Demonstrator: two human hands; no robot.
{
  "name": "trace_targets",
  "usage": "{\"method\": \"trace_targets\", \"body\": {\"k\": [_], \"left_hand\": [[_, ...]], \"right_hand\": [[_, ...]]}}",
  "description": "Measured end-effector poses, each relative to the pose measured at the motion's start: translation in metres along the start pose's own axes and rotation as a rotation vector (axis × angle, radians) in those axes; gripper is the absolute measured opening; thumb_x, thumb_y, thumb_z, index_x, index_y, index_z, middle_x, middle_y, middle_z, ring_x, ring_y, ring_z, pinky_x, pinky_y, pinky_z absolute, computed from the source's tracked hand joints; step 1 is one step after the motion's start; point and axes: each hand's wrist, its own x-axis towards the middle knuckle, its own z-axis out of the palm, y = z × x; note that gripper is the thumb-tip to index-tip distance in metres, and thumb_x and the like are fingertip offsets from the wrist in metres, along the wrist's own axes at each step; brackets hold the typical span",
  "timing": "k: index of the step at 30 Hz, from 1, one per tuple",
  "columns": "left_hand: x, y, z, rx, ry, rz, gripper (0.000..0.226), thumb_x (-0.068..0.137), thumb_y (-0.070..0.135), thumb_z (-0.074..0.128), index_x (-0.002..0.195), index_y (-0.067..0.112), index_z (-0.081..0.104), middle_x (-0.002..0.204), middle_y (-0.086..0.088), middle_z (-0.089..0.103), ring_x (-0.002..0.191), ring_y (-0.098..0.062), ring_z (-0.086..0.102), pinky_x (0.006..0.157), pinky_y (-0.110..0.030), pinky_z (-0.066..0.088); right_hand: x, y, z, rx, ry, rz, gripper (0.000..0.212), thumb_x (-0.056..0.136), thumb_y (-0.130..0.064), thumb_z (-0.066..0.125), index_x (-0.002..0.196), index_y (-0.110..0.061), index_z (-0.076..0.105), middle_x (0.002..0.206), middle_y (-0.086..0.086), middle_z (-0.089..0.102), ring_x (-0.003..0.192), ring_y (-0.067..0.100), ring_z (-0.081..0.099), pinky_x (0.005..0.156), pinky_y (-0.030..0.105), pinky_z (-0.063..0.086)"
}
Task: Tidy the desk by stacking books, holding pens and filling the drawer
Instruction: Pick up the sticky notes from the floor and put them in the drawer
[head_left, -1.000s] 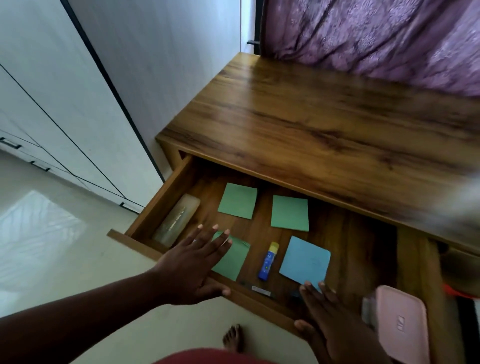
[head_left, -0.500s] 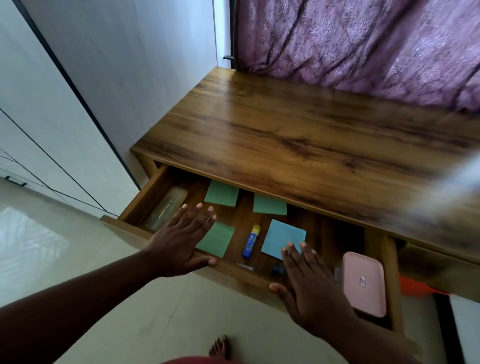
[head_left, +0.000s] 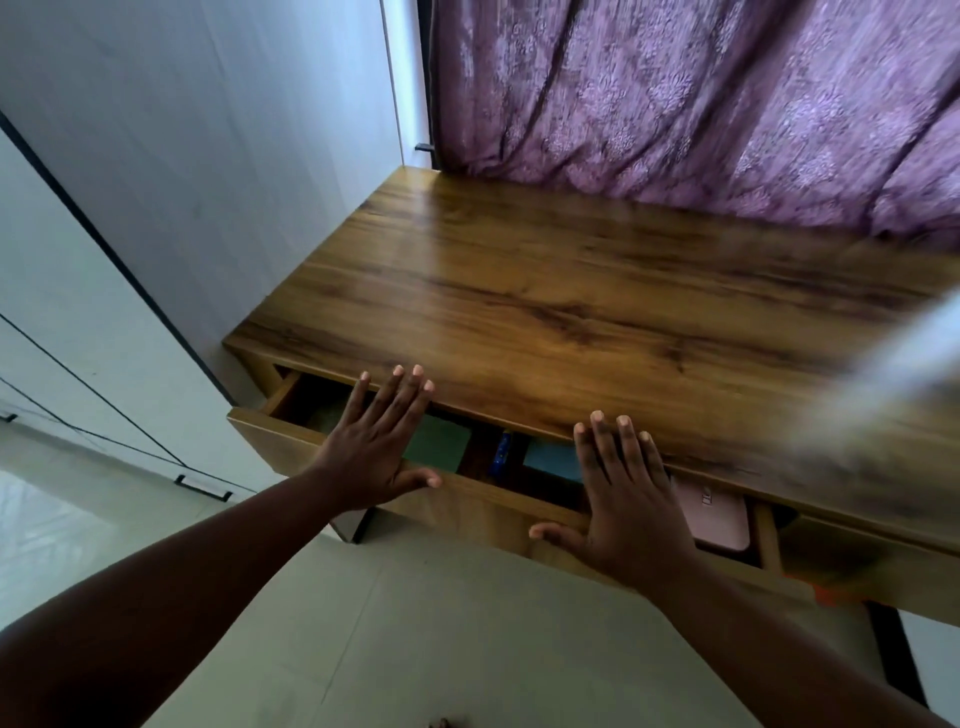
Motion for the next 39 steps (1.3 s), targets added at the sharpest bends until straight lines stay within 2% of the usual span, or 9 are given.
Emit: {"method": "trace_targets", "body": {"k": [2,5,10,16,22,27,31,36,39], "left_hand": [[0.009,-0.002,0.001,0.009,0.005,0.001,0.106,0.079,0.082,0.009,0.149,0.003,0.02,0.157,-0.017,0.016,0.147,-0.031,0.01,0.115,-0.058,0.013],[0.021,-0.006,0.003,0.013,-0.002,0.02,0.106,0.079,0.083,0.009,0.149,0.005,0.022,0.158,-0.016,0.018,0.147,-0.03,0.011,0.115,-0.058,0.013],[0.035,-0.013,0.012,-0.035,0.016,0.071,0.105,0.077,0.086,0.018,0.146,0.008,0.036,0.152,-0.014,0.035,0.142,-0.032,0.028,0.113,-0.055,0.024],[0.044,-0.015,0.016,-0.042,0.116,0.057,0.1,0.075,0.087,0.026,0.136,0.011,0.048,0.141,-0.013,0.05,0.129,-0.034,0.046,0.106,-0.05,0.03],[0.055,-0.017,0.021,-0.027,0.223,0.039,0.094,0.075,0.086,0.025,0.124,0.012,0.056,0.127,-0.013,0.059,0.115,-0.035,0.05,0.093,-0.048,0.036],[0.057,-0.012,0.027,-0.042,0.393,0.022,0.084,0.079,0.082,0.028,0.12,0.015,0.055,0.12,-0.011,0.064,0.11,-0.031,0.048,0.086,-0.044,0.037],[0.059,-0.012,0.034,-0.087,0.446,0.003,0.075,0.084,0.077,0.027,0.121,0.017,0.052,0.119,-0.011,0.065,0.111,-0.03,0.048,0.085,-0.043,0.034],[0.059,-0.012,0.041,-0.167,0.412,-0.031,0.07,0.085,0.074,0.035,0.12,0.017,0.055,0.12,-0.01,0.064,0.112,-0.031,0.053,0.089,-0.045,0.043],[0.056,-0.008,0.033,-0.234,0.32,-0.076,0.07,0.084,0.076,0.032,0.119,0.02,0.056,0.122,-0.006,0.062,0.111,-0.031,0.054,0.09,-0.044,0.041]], "right_hand": [[0.009,0.004,0.001,-0.007,0.008,0.014,0.114,0.071,-0.09,0.024,0.15,-0.007,0.014,0.158,0.016,0.008,0.145,0.036,0.001,0.115,0.05,0.01],[0.018,0.01,0.003,-0.021,0.004,0.038,0.11,0.071,-0.089,0.026,0.149,-0.011,0.021,0.156,0.016,0.019,0.144,0.038,0.012,0.114,0.051,0.012],[0.027,0.014,0.009,-0.048,0.044,0.057,0.102,0.07,-0.087,0.034,0.141,-0.014,0.038,0.145,0.016,0.041,0.133,0.041,0.036,0.107,0.053,0.027],[0.035,0.019,0.015,-0.099,0.137,0.057,0.095,0.072,-0.085,0.037,0.134,-0.014,0.046,0.136,0.014,0.049,0.123,0.039,0.046,0.096,0.053,0.037],[0.039,0.02,0.023,-0.155,0.264,0.059,0.083,0.077,-0.08,0.038,0.129,-0.015,0.049,0.13,0.013,0.055,0.116,0.036,0.051,0.091,0.05,0.04],[0.041,0.019,0.032,-0.189,0.389,0.064,0.076,0.079,-0.075,0.044,0.125,-0.015,0.051,0.125,0.014,0.059,0.112,0.037,0.056,0.088,0.049,0.041],[0.042,0.017,0.036,-0.197,0.455,0.078,0.069,0.082,-0.069,0.049,0.124,-0.014,0.052,0.124,0.014,0.06,0.111,0.037,0.057,0.089,0.049,0.039],[0.042,0.016,0.036,-0.188,0.443,0.091,0.062,0.083,-0.063,0.05,0.124,-0.016,0.051,0.124,0.013,0.061,0.111,0.036,0.058,0.09,0.048,0.041],[0.041,0.016,0.028,-0.147,0.388,0.087,0.059,0.083,-0.062,0.048,0.123,-0.018,0.05,0.123,0.011,0.061,0.11,0.034,0.058,0.089,0.047,0.042]]}}
